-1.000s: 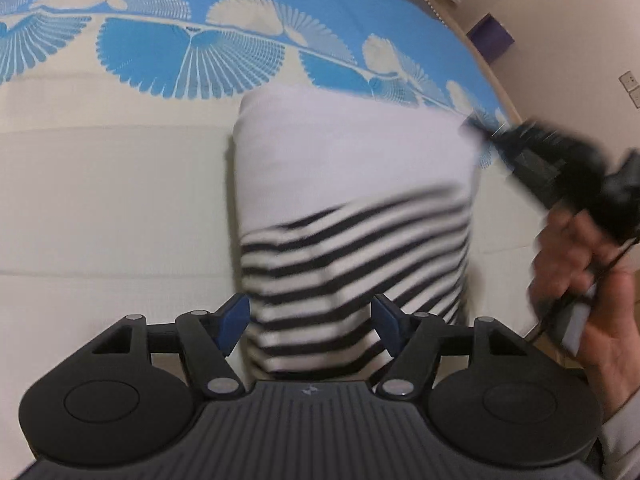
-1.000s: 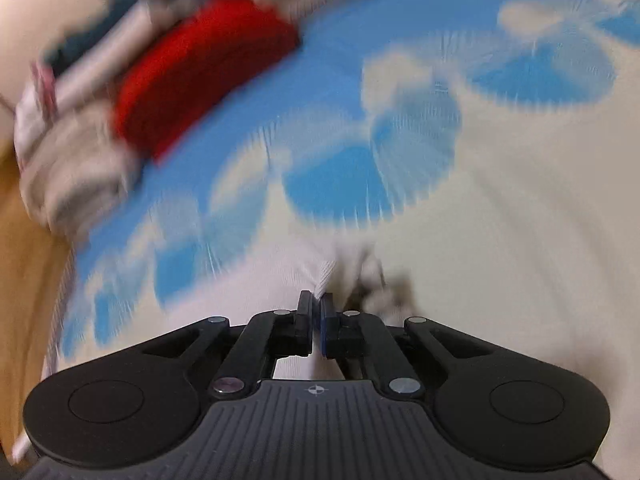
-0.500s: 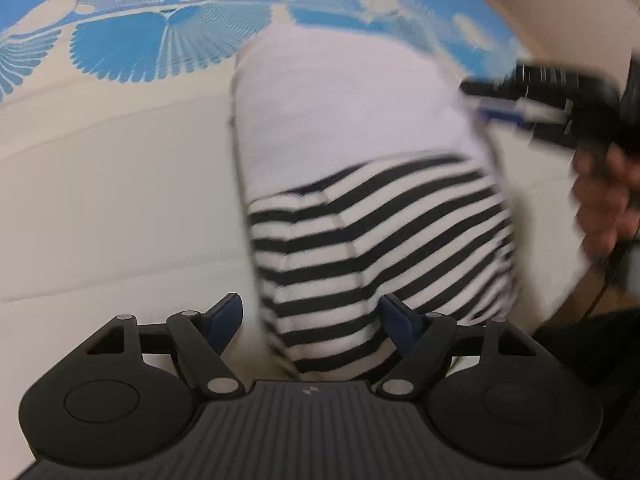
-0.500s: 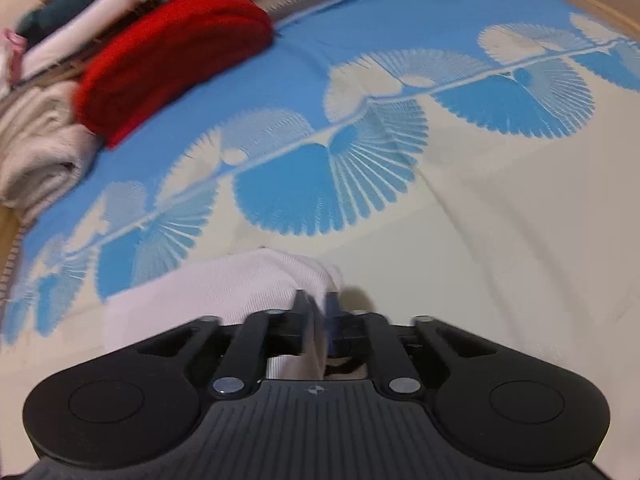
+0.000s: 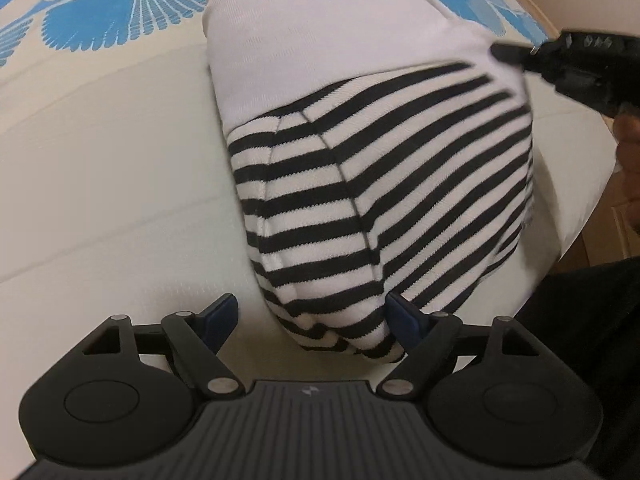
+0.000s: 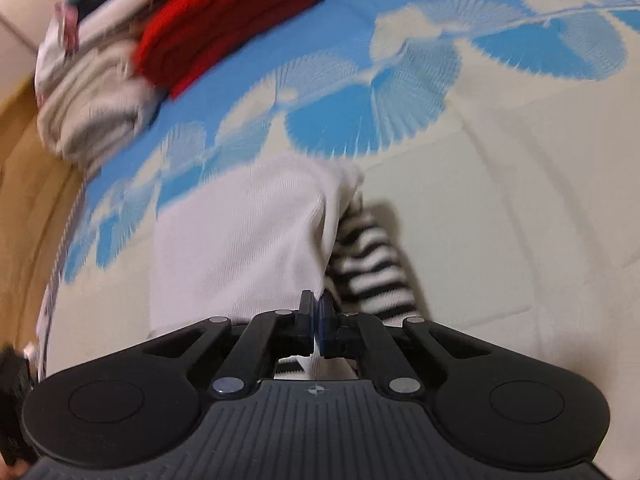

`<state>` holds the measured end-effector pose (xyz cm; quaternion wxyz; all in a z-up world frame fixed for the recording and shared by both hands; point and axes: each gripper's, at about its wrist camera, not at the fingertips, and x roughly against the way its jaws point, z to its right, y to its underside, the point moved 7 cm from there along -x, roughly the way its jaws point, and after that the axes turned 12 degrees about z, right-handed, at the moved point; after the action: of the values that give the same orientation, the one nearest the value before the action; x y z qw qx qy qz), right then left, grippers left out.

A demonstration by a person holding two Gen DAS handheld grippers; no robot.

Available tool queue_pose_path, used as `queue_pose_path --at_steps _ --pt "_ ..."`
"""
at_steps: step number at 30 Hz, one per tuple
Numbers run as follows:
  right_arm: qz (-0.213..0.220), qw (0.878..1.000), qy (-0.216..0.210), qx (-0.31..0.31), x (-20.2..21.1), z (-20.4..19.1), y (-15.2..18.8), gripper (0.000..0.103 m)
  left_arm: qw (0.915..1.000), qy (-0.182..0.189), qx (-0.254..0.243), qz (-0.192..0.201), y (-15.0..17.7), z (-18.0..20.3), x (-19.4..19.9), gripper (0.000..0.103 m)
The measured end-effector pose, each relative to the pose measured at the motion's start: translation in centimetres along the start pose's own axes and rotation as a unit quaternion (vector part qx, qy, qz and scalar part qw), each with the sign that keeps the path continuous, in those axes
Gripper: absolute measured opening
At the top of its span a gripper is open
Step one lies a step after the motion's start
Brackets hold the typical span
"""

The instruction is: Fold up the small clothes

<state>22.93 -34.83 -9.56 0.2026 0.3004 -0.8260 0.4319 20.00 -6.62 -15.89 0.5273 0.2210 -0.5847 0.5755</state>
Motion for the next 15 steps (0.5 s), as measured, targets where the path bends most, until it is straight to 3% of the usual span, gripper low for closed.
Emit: queue_pose_path --at_steps 2,7,9,11,13,15 --pt "0.019 1.000 0.002 -0.022 0.7 0.6 -0.7 0.000 1.0000 -0.002 -0.007 0.000 0.2 0.1 -0.2 0.086" --pt "-0.061 0.993 0.085 0.061 -2.0 1.3 2.4 0.000 0.9997 -0.002 -0.023 -0.001 -0.4 0.8 0.1 0.084" --pt "-0.058 0.992 0.089 0.068 -1.8 1.2 2.4 0.001 0.9995 0.002 -0.009 0.030 -1.9 0.6 1.7 0.081" --pt "-0.041 0.993 0.099 0.059 -1.3 1.5 1.7 0.002 0.9960 0.007 0.025 0.086 -4.0 -0.1 3.7 0.079" --pt "-0.015 0.994 0.101 0.050 -0.3 1.5 0.7 0.009 0.9895 0.010 0.054 0.134 -5.7 -1.0 5.2 0.062" --pt "0.014 0.996 0.080 0.047 0.8 0.9 0.0 0.015 0.9850 0.017 0.073 0.156 -6.9 -1.4 5.6 0.035"
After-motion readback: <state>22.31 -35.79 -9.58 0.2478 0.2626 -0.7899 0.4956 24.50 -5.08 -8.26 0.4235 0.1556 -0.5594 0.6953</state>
